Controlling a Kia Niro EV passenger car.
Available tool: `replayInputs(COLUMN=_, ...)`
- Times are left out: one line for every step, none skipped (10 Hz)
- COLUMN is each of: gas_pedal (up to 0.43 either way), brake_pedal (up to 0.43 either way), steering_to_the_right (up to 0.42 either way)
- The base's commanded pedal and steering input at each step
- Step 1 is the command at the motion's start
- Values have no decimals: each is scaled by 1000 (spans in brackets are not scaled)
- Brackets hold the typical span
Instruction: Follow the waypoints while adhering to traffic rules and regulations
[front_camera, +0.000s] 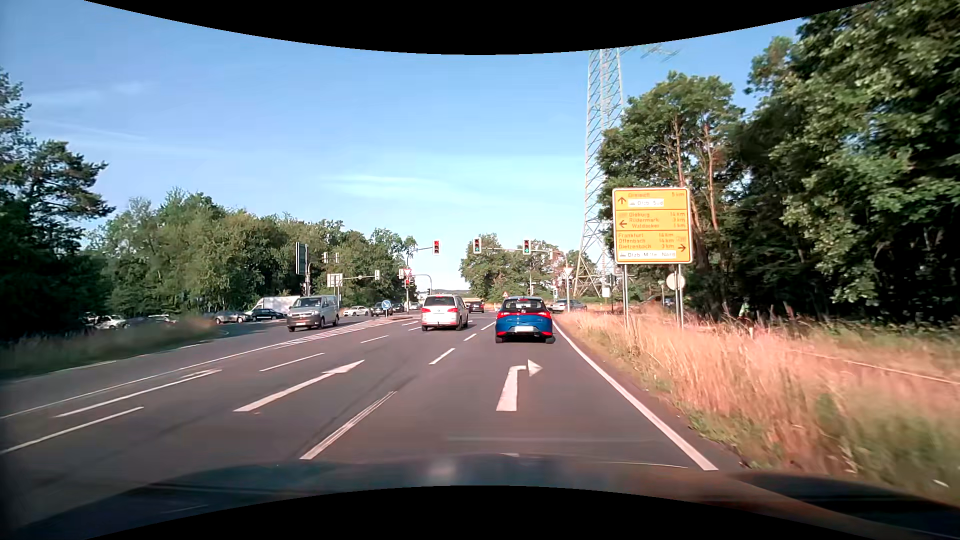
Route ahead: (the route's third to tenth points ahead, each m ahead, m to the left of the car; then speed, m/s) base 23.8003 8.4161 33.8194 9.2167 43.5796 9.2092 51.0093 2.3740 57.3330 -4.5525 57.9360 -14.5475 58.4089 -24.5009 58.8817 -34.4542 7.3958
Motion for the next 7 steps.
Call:
replayInputs(gas_pedal=0, brake_pedal=0, steering_to_the_right=8)
replayInputs(gas_pedal=0, brake_pedal=0, steering_to_the_right=8)
replayInputs(gas_pedal=0, brake_pedal=0, steering_to_the_right=8)
replayInputs(gas_pedal=0, brake_pedal=0, steering_to_the_right=7)
replayInputs(gas_pedal=0, brake_pedal=0, steering_to_the_right=7)
replayInputs(gas_pedal=0, brake_pedal=0, steering_to_the_right=6)
replayInputs(gas_pedal=0, brake_pedal=0, steering_to_the_right=6)
